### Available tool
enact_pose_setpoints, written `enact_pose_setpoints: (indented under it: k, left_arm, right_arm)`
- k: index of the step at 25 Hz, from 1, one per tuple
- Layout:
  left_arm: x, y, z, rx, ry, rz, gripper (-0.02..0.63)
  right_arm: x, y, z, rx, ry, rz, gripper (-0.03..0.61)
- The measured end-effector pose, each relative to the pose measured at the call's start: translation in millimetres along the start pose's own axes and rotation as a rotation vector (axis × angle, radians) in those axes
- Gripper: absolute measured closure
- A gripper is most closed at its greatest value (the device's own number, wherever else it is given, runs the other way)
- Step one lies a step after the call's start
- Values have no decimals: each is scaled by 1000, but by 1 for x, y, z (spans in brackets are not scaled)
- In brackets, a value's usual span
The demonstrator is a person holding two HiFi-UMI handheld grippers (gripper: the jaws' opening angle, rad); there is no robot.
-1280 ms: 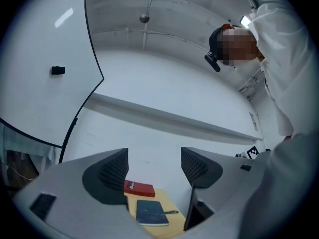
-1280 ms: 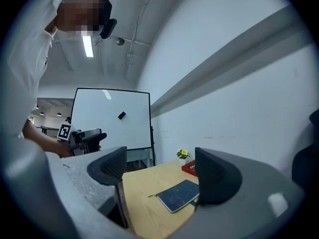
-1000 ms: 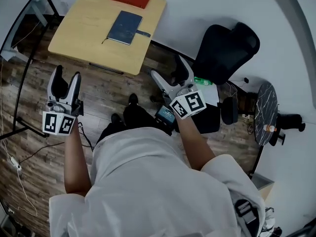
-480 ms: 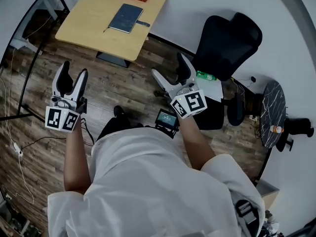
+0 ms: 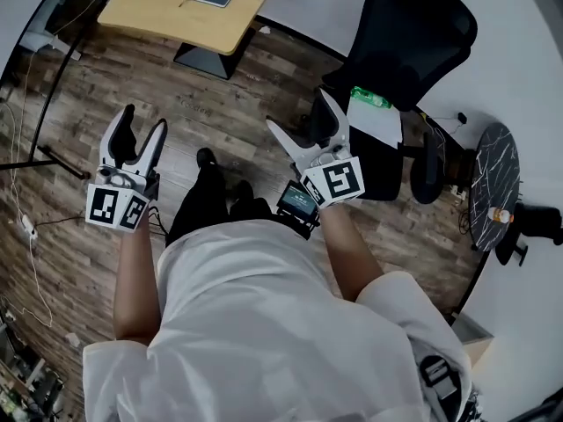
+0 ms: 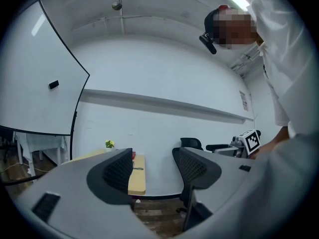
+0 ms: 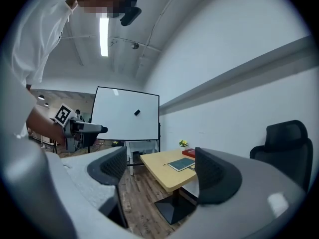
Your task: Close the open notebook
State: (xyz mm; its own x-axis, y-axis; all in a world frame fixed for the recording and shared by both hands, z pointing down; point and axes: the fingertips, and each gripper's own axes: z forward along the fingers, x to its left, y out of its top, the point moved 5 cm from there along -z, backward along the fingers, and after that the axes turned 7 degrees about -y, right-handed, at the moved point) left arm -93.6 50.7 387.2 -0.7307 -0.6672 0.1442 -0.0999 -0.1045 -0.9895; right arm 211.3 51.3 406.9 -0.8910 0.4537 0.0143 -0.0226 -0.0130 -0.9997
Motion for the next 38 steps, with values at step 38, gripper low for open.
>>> enact_pose_setpoints:
  k: [38]
  left_arm:
    - [45,-2,-73,-78,51,-62,334]
  right_arm:
    - [85,16,17,-2,-40,71,144]
